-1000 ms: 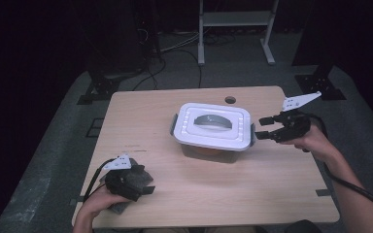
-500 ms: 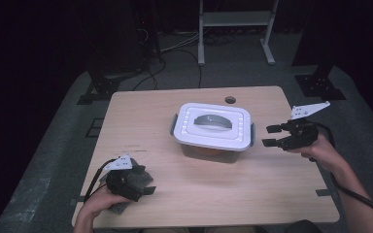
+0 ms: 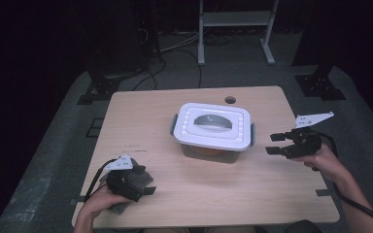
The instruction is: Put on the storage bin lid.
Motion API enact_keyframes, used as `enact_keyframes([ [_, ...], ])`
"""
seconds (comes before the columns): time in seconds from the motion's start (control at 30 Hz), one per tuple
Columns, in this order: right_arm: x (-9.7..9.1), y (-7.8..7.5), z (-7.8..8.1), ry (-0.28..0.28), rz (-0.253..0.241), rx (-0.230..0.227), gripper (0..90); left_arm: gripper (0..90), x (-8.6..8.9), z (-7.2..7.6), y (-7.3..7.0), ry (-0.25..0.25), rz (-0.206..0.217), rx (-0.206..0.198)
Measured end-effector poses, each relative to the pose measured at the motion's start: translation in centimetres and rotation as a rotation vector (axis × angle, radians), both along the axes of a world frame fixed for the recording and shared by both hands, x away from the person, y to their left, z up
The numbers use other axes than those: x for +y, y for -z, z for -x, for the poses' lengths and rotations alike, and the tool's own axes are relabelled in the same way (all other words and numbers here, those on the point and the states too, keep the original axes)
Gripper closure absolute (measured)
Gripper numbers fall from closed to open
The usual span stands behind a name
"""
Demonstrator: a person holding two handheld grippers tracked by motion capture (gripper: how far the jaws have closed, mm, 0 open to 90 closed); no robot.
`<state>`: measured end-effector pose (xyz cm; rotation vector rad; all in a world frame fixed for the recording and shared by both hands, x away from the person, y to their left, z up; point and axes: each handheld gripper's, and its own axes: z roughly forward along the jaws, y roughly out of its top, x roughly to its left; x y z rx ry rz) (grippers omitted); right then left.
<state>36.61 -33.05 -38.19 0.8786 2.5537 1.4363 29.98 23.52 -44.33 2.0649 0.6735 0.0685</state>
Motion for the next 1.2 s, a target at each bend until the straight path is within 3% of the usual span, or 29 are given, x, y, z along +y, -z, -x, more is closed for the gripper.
enact_keyframes([
  [0.6,-1.4,2.0,1.0,0.038,0.009,0.043,31.4,2.7,-0.4,0.0,0.0,0.014,0.002,0.000],
  [1.2,-2.9,4.1,2.3,0.077,-0.014,0.075,31.0,2.6,-0.4,0.0,0.2,0.012,-0.005,0.007],
])
